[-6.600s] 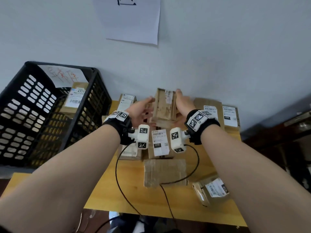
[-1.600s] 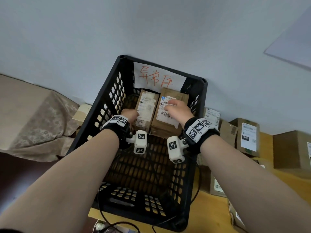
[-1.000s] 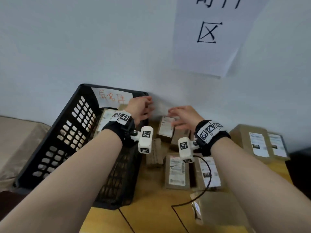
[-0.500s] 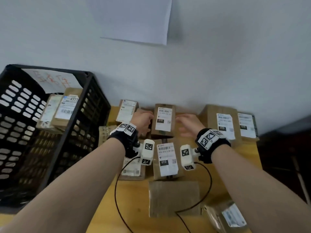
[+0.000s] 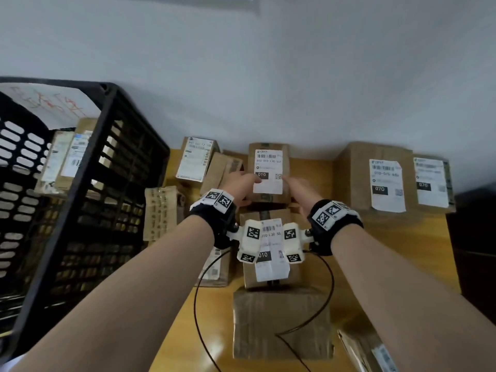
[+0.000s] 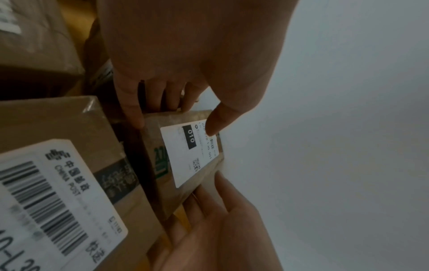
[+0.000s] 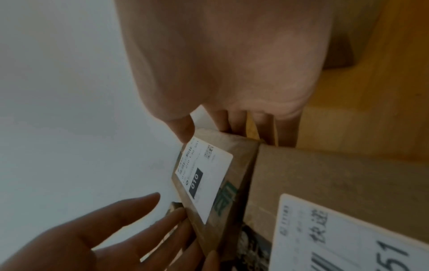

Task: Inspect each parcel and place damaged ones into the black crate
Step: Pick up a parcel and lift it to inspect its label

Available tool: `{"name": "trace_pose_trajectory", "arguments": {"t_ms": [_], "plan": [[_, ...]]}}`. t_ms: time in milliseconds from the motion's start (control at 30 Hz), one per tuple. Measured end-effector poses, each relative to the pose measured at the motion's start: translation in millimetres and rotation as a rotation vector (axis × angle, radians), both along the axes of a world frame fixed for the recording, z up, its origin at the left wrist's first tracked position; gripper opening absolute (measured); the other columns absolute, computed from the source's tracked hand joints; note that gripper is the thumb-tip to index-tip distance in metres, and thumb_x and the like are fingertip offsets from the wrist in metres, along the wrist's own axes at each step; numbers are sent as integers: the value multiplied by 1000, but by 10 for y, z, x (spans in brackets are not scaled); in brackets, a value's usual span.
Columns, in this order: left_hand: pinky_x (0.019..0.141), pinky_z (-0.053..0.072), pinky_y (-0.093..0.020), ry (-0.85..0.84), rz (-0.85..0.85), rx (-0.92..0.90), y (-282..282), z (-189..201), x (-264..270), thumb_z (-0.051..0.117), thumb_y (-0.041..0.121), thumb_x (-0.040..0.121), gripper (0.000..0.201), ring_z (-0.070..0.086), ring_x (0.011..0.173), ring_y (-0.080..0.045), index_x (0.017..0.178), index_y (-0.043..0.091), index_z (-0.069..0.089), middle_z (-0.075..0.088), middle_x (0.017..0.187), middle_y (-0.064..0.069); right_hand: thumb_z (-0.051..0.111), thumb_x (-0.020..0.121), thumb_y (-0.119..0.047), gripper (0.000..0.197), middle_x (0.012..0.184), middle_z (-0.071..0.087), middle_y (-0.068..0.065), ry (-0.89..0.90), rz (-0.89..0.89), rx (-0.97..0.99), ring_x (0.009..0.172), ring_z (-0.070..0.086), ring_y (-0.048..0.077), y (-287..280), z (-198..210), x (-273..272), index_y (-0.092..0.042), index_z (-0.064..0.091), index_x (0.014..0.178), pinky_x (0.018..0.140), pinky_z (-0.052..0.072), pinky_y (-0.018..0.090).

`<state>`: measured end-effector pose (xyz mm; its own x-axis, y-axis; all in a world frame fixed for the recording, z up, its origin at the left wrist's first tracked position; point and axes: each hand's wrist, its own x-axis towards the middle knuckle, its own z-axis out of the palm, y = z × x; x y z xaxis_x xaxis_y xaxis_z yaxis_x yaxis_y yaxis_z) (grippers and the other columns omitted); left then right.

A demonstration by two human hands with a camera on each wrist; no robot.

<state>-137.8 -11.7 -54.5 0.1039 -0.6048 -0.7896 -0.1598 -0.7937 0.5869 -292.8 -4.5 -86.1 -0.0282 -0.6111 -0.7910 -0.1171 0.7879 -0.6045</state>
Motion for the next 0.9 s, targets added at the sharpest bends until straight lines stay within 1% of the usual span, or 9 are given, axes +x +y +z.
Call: {"name": "trace_pose_trajectory", "arguments": {"t_ms": [67, 167, 333, 400, 500, 600, 700, 800, 900], "plan": [[108, 50, -51, 25, 27, 3, 10, 33, 8, 61, 11, 99, 45, 50, 127, -32, 142, 14, 51, 53, 138, -9, 55, 104, -34, 30, 125, 71, 9, -14, -55, -15, 119, 65, 32, -1, 122, -15, -15, 65, 126, 107, 51, 53], [106, 51, -55, 50, 42, -16, 23, 188, 3, 61, 11, 100, 29, 47, 116, -30, 128, 16, 57, 50, 124, -6, 60, 97, -33, 35, 129, 69, 5, 10, -82, -52, 120, 61, 29, 34, 357, -57, -17, 67, 127, 107, 51, 53], [88, 61, -57, 86, -50, -100, 92, 635, 83, 59, 7, 96, 40, 64, 119, -46, 136, 5, 56, 60, 136, -24, 51, 103, -27, 21, 122, 61, 13, 170, -39, -132, 111, 58, 34, 134, 1033, -7, -11, 63, 111, 103, 52, 56], [77, 65, -51, 94, -86, -142, 111, 853, 164, 62, 11, 96, 35, 66, 114, -45, 130, 4, 61, 63, 133, -23, 46, 107, -26, 34, 132, 58, 23, 267, -11, -170, 121, 57, 41, 186, 1330, 30, -5, 60, 129, 106, 49, 54], [55, 54, -27, 74, -140, -225, 167, 1211, 311, 62, 26, 99, 28, 68, 81, -27, 116, 5, 69, 75, 108, -13, 44, 106, -38, 48, 144, 56, 18, 349, 16, -212, 128, 55, 37, 314, 1794, 152, -5, 54, 139, 107, 48, 52], [44, 40, -21, 9, -175, -319, 293, 1638, 468, 59, 39, 99, 38, 51, 55, -24, 100, 1, 66, 64, 79, -11, 49, 103, -44, 43, 127, 65, 16, 326, -34, -297, 109, 62, 34, 475, 2302, 356, -6, 61, 119, 95, 53, 45], [49, 38, -25, -12, -158, -419, 479, 2169, 659, 61, 29, 96, 25, 46, 53, -23, 85, 6, 57, 54, 72, -10, 53, 101, -42, 45, 125, 65, 16, 315, -42, -380, 112, 63, 35, 645, 2856, 602, -3, 60, 124, 104, 52, 50], [59, 43, -26, 57, -131, -478, 653, 2728, 890, 62, 18, 95, 14, 52, 65, -19, 83, 12, 57, 55, 71, -4, 50, 101, -43, 48, 119, 64, 14, 313, -57, -484, 110, 64, 33, 816, 3421, 858, -4, 57, 128, 103, 53, 51], [62, 46, -27, 141, -100, -545, 859, 3290, 1105, 61, 17, 97, 10, 54, 67, -16, 87, 15, 59, 56, 72, -1, 50, 95, -47, 56, 118, 65, 12, 338, -78, -623, 107, 66, 32, 963, 3895, 1069, -5, 55, 132, 100, 54, 51]]}}
